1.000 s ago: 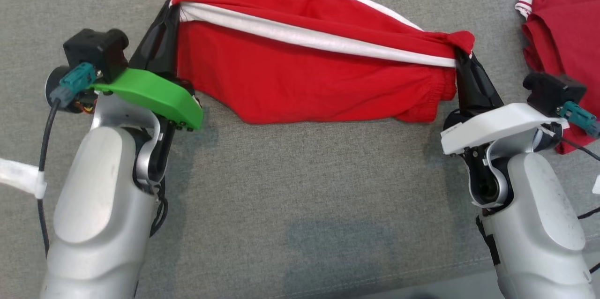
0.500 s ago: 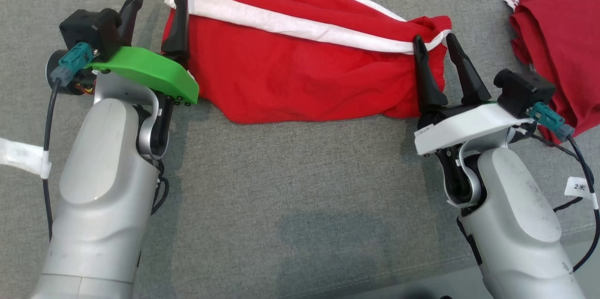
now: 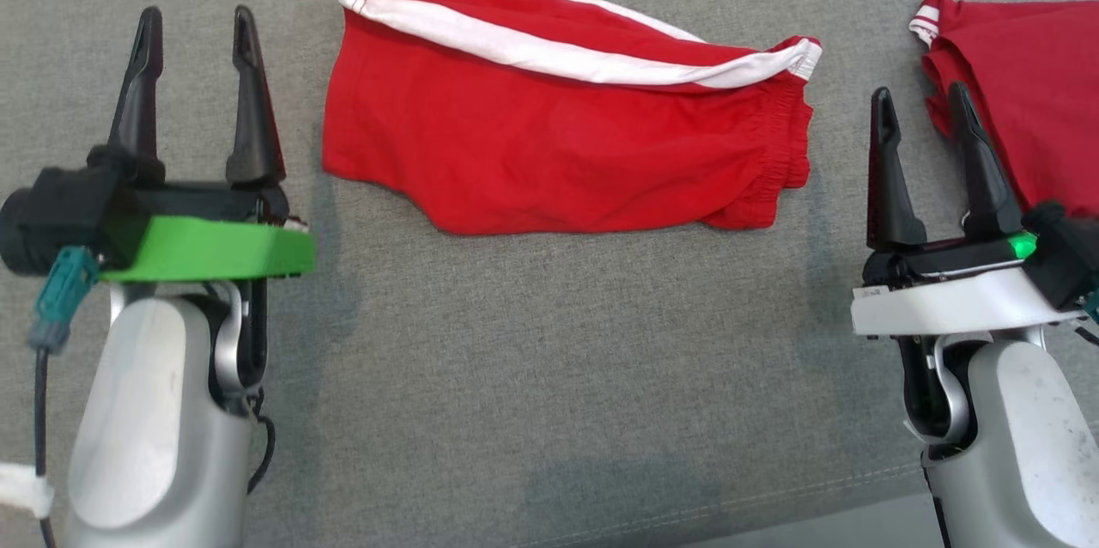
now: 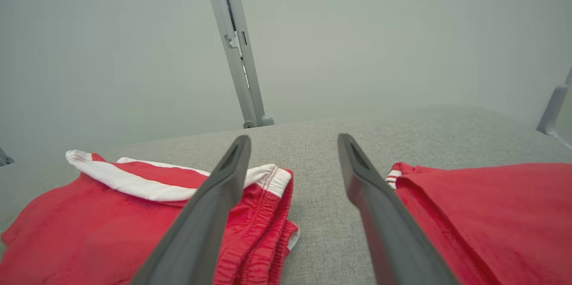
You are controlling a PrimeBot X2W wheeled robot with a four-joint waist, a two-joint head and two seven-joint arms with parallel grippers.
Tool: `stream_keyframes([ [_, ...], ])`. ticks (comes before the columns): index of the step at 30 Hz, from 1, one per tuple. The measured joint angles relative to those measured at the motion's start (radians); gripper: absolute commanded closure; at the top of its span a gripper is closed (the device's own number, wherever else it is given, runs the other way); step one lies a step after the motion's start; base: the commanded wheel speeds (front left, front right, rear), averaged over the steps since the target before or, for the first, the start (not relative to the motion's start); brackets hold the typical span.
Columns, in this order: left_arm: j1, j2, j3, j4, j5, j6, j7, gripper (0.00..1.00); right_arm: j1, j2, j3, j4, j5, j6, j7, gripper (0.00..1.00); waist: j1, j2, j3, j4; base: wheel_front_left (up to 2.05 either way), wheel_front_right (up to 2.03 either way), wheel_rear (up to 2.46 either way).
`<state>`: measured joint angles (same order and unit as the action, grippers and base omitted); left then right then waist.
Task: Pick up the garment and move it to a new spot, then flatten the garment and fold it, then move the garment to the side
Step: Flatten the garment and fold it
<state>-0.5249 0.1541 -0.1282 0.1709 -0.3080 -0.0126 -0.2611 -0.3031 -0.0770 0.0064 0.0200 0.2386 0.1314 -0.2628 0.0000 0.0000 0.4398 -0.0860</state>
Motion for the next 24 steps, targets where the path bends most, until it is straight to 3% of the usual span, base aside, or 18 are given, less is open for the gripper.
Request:
stream_keyframes([
  [10,0.208,0.032,0.003,-0.156,0.064,0.008,-0.001,0.00,0.132,0.011,-0.059,-0.067,-0.039,0.000,0.000,0.00,0.0000,0.0000,-0.068,0.004,0.00,0.00,0.00],
  [20,0.229,0.037,-0.004,-0.163,0.056,0.012,0.011,0.00,0.139,0.021,-0.063,-0.064,-0.038,0.000,0.000,0.00,0.0000,0.0000,-0.082,0.001,0.00,0.00,0.00],
  [24,0.198,0.030,-0.026,-0.141,0.035,-0.014,0.031,0.00,0.139,0.023,-0.062,-0.065,-0.038,0.000,0.000,0.00,0.0000,0.0000,-0.076,0.000,0.00,0.00,0.00],
])
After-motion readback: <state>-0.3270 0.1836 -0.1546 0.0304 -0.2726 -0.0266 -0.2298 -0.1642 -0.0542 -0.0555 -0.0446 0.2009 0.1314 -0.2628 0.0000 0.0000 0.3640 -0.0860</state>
